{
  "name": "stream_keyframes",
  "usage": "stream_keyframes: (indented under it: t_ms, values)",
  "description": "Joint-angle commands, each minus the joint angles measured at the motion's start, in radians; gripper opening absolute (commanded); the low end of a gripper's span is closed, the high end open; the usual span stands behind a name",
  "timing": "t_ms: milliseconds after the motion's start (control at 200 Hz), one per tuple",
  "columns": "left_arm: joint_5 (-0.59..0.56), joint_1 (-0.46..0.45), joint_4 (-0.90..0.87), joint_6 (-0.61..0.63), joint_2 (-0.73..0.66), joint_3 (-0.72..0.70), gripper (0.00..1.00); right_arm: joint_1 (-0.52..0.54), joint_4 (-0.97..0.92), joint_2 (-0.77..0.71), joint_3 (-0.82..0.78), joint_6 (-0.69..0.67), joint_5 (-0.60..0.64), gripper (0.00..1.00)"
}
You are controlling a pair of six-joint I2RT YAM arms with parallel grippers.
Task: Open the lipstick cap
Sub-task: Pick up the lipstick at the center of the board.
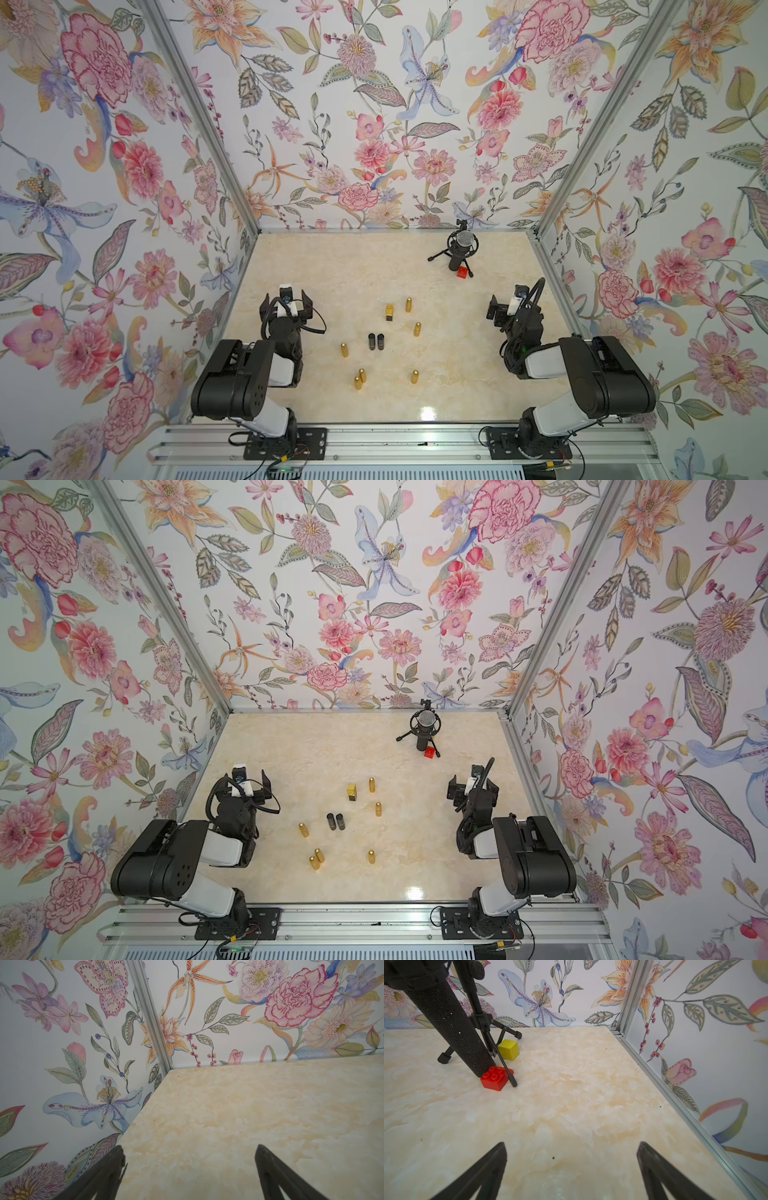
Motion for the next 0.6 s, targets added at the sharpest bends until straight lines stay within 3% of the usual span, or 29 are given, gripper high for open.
stream_keyframes:
  t_ms: [0,590]
  values:
    - [-0.007,0.001,0.024,0.007,0.005,0.008,0.99,-0.008,0.019,-0.003,0.017,-0.011,-0.012,1.0]
    - [-0.004,0.001,0.024,0.006,0.004,0.009,0.99,-0.013,0.016,-0.003,0.019,-0.01,-0.022,1.0]
